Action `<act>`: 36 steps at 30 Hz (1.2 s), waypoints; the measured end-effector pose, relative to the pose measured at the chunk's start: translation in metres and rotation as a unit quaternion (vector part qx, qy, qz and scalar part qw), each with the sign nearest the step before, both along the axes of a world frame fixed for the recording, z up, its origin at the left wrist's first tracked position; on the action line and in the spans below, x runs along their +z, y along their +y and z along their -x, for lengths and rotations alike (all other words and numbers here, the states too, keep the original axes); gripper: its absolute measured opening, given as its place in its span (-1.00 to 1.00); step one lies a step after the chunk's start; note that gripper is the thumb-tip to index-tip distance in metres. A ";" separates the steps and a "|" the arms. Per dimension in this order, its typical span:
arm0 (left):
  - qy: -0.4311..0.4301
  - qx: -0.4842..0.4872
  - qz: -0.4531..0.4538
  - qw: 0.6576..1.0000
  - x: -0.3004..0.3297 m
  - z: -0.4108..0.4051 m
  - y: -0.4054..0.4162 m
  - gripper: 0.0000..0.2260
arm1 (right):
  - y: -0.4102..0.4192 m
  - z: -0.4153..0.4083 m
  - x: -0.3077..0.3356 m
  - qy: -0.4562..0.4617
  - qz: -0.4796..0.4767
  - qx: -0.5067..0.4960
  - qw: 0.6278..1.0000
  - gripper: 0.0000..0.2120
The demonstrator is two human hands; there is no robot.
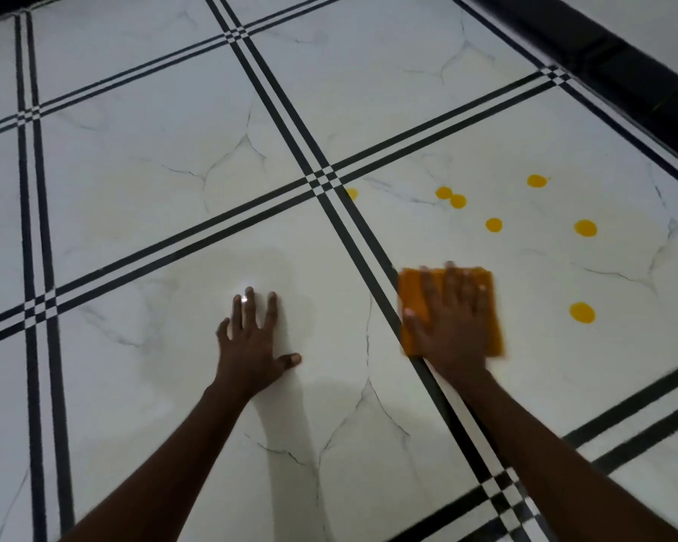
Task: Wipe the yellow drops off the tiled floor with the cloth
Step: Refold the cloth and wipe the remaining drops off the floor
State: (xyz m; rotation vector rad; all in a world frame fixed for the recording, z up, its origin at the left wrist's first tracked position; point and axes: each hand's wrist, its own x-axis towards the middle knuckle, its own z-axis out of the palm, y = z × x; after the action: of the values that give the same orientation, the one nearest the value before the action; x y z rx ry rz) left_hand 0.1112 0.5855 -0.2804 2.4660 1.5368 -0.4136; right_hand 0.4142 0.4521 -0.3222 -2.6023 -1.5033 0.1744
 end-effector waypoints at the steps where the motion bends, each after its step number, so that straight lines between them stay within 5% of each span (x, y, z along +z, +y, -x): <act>1: 0.005 -0.018 0.009 1.000 0.000 -0.004 0.002 0.03 | -0.021 -0.009 0.004 -0.001 0.000 -0.040 0.999 -0.27; 5: 0.007 -0.006 0.033 0.999 -0.001 -0.024 0.006 0.11 | -0.057 0.022 0.011 0.012 0.035 -0.089 0.995 -0.23; 11: 0.080 -0.005 0.046 0.996 0.008 -0.036 0.020 0.24 | 0.056 0.049 0.001 0.028 0.008 0.176 0.984 -0.23; 21: 0.093 -0.010 0.176 0.980 0.079 -0.050 0.083 -0.14 | 0.020 0.062 0.022 0.089 0.036 -0.035 0.995 -0.27; 29: 0.071 0.006 0.138 0.988 0.037 -0.052 0.148 0.12 | 0.211 0.047 0.009 0.028 -0.002 0.055 0.998 -0.25; 36: 0.009 0.014 0.045 0.999 0.013 -0.027 0.131 0.23 | 0.235 0.111 0.002 0.055 -0.034 0.274 0.960 -0.25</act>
State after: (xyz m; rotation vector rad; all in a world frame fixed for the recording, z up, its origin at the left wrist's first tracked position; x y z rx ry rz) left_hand 0.1378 0.7170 -0.2675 2.3763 1.5242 -0.4889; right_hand 0.3030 0.6872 -0.3198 -2.0233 -2.1020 0.3070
